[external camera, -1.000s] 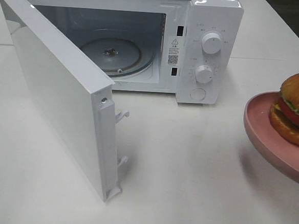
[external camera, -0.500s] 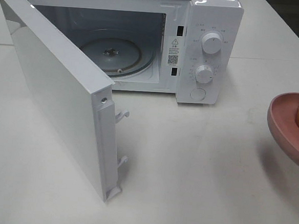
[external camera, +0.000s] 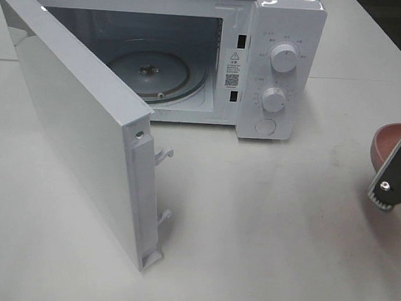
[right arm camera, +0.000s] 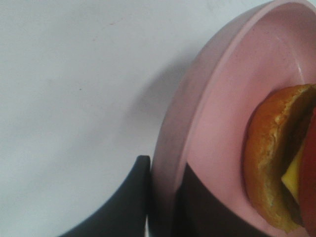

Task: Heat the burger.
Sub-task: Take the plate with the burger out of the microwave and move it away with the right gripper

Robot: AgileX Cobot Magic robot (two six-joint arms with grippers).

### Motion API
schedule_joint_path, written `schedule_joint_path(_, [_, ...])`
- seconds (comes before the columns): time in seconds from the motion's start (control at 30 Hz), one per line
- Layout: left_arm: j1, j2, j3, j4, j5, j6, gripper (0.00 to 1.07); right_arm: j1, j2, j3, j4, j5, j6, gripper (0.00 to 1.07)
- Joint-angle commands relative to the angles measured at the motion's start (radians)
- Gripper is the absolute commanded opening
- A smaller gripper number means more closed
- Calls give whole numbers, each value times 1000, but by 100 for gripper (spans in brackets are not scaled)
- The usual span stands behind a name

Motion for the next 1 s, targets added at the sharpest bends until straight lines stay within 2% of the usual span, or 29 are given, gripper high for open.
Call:
schedule_joint_path(0.03, [3,-22,2,-4,-9,0,100,-2,60,-38,-94,40,105,4])
schedule_joint_path(0.1, [3,-22,2,-4,-9,0,100,-2,140,-80,-116,91,231,4])
schedule_joint_path(0.2, [3,-22,2,-4,-9,0,100,-2,168,-94,-124,112,275,4])
schedule_joint_path(0.27, [3,-22,2,-4,-9,0,100,-2,270,-142,-158,181,420,4])
schedule_joint_path(0.47, [3,-22,2,-4,-9,0,100,-2,387,-197,-170,236,596,4])
schedule_joint_path(1.0, [3,-22,2,-4,-9,0,100,-2,626,-196,-241,226,899,4])
